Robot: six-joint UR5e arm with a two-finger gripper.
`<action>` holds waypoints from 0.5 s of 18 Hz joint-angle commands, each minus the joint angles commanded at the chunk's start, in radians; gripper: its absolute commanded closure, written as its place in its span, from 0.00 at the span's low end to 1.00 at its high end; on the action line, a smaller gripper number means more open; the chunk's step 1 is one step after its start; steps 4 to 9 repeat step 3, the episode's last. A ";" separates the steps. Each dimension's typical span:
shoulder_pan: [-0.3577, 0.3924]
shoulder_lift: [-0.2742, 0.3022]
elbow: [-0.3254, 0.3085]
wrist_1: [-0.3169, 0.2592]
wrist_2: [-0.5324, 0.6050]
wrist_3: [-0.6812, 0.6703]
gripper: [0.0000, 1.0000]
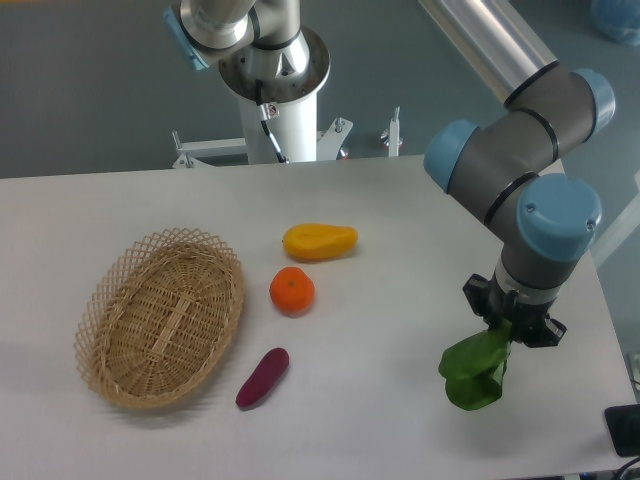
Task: Pick up the green vegetable from the table
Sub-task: 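Carry the held bok choy up and away from the fruits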
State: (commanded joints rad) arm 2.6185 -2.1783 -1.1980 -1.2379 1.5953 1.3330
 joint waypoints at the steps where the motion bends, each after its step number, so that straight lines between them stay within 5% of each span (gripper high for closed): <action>1: 0.000 -0.002 0.000 0.000 0.000 -0.002 0.87; 9: 0.000 -0.003 0.000 0.000 0.000 0.000 0.87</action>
